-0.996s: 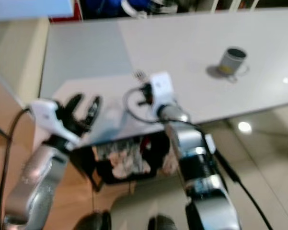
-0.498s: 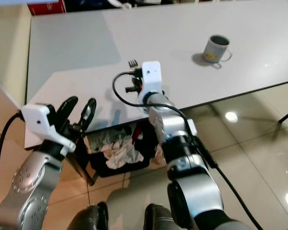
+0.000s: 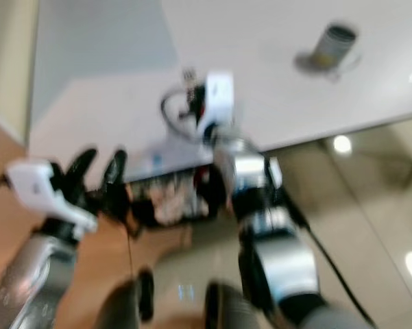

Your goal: Setting the table

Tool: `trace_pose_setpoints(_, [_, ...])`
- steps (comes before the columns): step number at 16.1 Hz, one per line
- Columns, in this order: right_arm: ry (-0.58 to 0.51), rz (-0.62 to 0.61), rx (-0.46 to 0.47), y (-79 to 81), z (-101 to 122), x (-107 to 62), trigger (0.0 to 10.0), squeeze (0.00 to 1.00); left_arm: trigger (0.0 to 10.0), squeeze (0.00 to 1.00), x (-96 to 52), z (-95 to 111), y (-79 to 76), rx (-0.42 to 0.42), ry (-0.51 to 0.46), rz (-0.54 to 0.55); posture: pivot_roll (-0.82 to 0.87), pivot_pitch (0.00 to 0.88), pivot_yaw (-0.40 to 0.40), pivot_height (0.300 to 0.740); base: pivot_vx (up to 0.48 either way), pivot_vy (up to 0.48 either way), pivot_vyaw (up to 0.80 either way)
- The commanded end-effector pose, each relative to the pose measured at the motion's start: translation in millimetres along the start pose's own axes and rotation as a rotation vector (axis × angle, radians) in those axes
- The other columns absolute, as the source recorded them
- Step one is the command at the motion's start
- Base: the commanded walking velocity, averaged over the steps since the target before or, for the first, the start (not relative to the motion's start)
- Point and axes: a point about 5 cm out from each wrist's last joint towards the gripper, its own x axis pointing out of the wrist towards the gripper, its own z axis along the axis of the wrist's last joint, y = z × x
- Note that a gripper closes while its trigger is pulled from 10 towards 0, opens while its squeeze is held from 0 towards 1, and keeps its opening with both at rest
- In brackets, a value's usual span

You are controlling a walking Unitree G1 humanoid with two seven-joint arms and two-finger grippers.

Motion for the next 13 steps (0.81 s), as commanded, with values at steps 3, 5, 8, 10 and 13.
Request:
trace_pose_setpoints(3, [0.036, 0.004, -0.032, 2.8, -5.7, 4.3, 10.0, 0.00, 10.0, 0.00, -6.4, 3.8, -1.9, 0.004, 0.010, 0.016, 0.00, 0.363, -0.036, 0.740, 0.000, 0.000, 0.00])
trace_pose_setpoints(5, [0.035, 0.023, -0.033, 6.3, -5.3, 6.3, 10.0, 0.00, 10.0, 0.00, -8.0, 5.5, -2.6, 0.006, 0.012, 0.022, 0.00, 0.362, -0.038, 0.740, 0.000, 0.000, 0.00])
trace_pose_setpoints(8, [0.022, 0.028, -0.089, 13.3, -0.1, 11.5, 10.0, 0.98, 10.0, 0.00, -10.0, 8.3, -3.6, 0.010, 0.008, 0.035, 0.01, 0.360, -0.050, 0.740, 0.000, 0.000, 0.00])
trace_pose_setpoints(10, [-0.035, 0.016, -0.059, 13.7, 8.3, 13.2, 10.0, 1.00, 10.0, 0.00, -10.5, 10.2, -5.2, 0.011, 0.003, 0.038, 0.02, 0.355, -0.051, 0.740, 0.000, 0.000, 0.00])
trace_pose_setpoints(13, [-0.142, 0.015, -0.040, 15.1, 23.4, 14.1, 10.0, 1.00, 10.0, 0.00, -10.6, 11.8, -6.0, 0.012, 0.001, 0.040, 0.02, 0.353, -0.051, 0.740, 0.000, 0.000, 0.00])
